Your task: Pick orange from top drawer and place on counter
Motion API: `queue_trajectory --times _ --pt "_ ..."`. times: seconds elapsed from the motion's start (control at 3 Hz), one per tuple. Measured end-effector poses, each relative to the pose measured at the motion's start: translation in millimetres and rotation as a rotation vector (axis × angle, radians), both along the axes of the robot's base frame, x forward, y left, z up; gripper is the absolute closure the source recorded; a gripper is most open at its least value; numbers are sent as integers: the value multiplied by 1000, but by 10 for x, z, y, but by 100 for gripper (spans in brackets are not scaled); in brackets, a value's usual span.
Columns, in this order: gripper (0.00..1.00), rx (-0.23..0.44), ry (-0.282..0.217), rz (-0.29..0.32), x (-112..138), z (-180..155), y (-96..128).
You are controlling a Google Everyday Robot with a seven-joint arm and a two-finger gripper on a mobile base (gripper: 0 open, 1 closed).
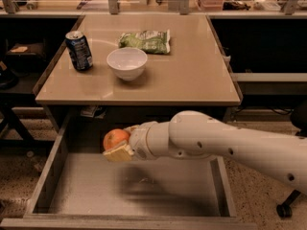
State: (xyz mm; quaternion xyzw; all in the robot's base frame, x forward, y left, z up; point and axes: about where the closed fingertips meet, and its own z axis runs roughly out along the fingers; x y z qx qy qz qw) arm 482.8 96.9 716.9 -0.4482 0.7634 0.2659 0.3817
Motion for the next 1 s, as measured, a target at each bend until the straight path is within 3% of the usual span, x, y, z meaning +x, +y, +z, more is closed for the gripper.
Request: queue_trajectory --times 0.33,1.0 --pt "100 -58 3 -45 246 594 -472" --pt "100 -30 10 -34 275 745 -535"
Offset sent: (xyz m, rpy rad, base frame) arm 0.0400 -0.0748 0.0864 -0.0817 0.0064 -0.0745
